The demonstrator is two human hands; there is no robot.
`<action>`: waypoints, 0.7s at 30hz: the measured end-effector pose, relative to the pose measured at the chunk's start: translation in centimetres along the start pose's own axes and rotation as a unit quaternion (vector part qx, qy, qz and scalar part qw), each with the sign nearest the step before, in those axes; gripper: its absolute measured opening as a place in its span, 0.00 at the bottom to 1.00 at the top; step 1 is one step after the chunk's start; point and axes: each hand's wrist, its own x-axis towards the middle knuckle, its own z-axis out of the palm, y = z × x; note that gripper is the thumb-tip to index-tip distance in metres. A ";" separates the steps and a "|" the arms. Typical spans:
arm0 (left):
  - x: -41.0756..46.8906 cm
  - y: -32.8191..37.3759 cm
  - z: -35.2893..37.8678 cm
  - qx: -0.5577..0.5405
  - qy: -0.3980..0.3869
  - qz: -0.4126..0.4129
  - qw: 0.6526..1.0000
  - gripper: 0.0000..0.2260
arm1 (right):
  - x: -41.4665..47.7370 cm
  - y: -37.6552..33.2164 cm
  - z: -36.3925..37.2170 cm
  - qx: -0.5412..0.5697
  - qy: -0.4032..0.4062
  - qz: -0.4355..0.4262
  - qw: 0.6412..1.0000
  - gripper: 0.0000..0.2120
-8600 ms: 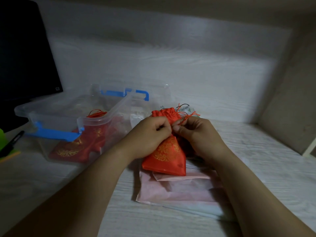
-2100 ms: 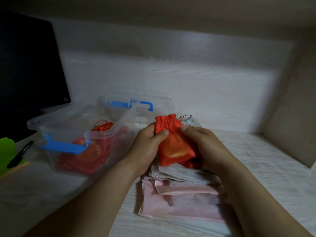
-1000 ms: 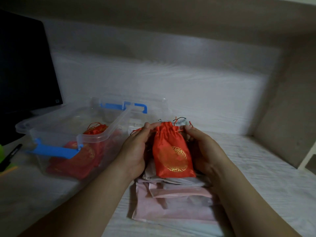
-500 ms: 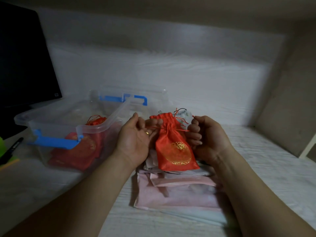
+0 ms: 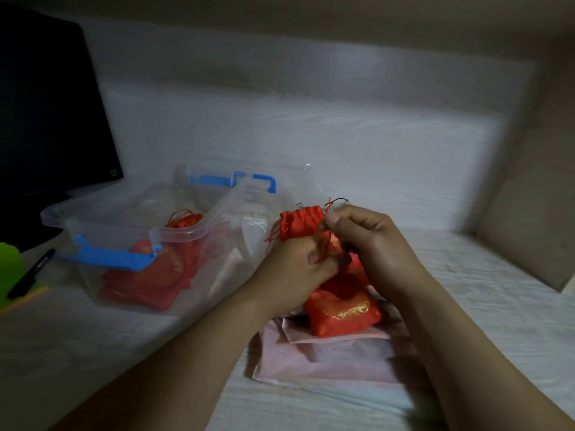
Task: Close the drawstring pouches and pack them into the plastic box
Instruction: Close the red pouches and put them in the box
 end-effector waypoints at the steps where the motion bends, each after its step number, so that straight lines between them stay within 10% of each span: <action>1: 0.0 0.0 0.1 0.000 -0.007 -0.006 1.000 0.11 | -0.2 0.0 0.4 -0.014 -0.021 -0.012 1.000 0.09; 8: 0.5 -0.5 0.3 -0.129 0.058 -0.084 0.986 0.22 | 0.1 0.8 0.3 -0.014 0.038 0.049 0.998 0.16; 14: 1.3 -0.2 -0.2 -0.281 0.101 -0.144 0.943 0.25 | -0.3 1.4 0.3 -0.130 -0.080 0.089 0.984 0.05; 21: 1.0 0.3 -0.6 -0.278 0.118 -0.114 0.946 0.21 | -0.1 1.5 0.1 -0.007 -0.034 0.129 0.991 0.04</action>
